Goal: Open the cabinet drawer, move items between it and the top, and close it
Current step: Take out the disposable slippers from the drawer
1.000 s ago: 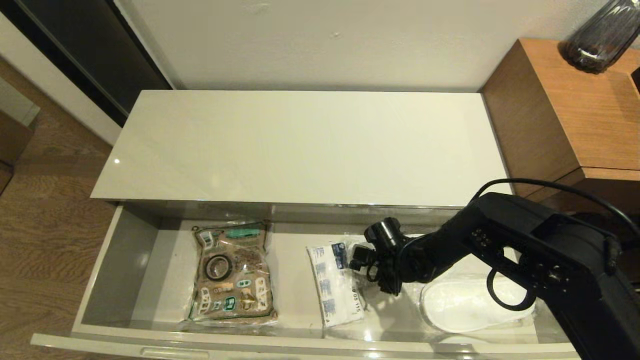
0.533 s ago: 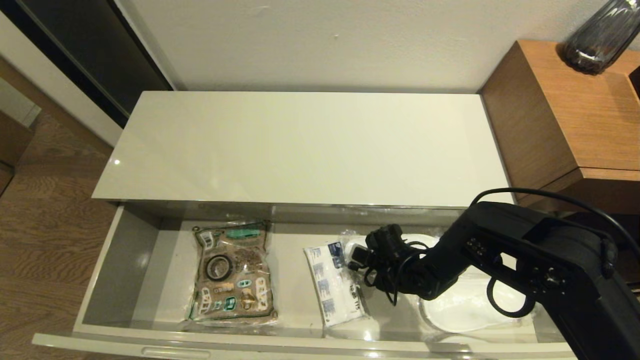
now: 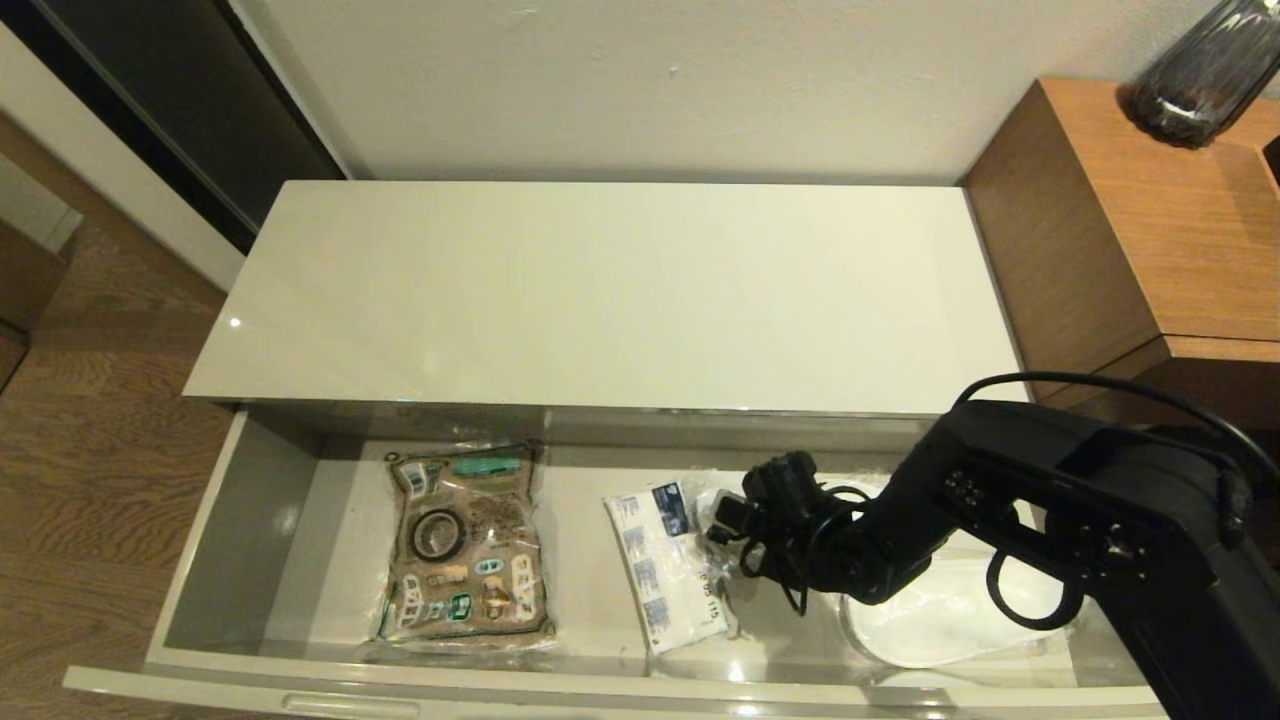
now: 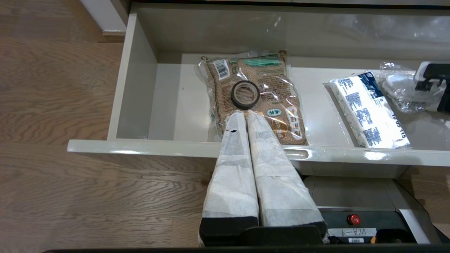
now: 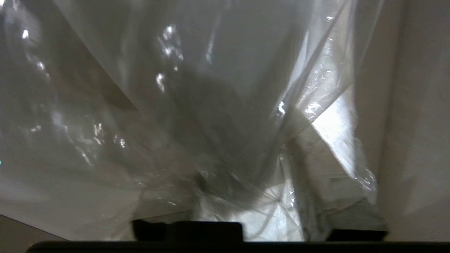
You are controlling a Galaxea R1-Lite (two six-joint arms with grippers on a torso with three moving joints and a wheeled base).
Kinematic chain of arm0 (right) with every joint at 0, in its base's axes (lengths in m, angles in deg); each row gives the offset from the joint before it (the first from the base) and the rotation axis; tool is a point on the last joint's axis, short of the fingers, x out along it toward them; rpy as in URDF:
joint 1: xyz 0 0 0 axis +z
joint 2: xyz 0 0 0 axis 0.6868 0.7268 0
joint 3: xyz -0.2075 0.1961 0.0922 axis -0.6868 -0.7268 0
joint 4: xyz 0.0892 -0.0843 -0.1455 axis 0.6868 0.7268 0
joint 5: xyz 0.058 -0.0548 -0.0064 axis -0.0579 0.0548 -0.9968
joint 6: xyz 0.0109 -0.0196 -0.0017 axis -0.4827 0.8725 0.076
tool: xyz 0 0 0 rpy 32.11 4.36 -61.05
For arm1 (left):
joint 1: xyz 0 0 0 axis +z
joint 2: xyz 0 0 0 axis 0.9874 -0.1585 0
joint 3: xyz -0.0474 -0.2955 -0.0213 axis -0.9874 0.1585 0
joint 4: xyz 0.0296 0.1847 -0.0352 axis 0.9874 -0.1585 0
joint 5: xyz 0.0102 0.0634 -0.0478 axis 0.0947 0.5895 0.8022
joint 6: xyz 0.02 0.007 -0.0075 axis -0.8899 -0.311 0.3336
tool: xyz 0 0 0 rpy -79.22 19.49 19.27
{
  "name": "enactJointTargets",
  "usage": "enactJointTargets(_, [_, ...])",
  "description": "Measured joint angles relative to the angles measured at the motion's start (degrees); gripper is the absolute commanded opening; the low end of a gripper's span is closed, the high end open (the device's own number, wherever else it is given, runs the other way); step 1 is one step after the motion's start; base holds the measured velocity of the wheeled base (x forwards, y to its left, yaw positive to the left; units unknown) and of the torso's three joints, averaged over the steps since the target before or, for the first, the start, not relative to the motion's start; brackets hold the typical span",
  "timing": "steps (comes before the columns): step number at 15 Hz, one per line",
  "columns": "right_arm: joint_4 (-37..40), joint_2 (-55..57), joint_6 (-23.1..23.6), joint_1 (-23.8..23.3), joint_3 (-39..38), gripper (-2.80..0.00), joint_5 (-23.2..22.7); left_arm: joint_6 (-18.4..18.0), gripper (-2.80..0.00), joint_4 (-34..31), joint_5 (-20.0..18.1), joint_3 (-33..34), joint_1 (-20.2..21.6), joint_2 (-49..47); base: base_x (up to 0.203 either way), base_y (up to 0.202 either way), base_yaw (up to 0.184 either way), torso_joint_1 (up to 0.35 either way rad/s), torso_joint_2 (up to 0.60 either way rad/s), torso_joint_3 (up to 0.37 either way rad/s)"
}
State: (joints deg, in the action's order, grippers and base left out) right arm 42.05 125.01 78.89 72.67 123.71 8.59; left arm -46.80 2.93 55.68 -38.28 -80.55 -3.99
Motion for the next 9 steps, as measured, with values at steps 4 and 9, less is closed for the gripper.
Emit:
enactJointTargets(4, [4.2, -3.5, -0.1, 0.0, 0.4, -2.8, -1.0, -0.1, -2.8, 0.0, 0.0, 0.0, 0.0, 0.0, 0.0, 0.0, 0.0, 0.0, 0.0, 0.0])
enactJointTargets(9, [14.8, -8.9, -0.1, 0.0, 1.1, -2.8, -5.4, 0.0, -2.8, 0.0, 0.0, 0.0, 0.0, 0.0, 0.0, 0.0, 0.0, 0.0, 0.0, 0.0])
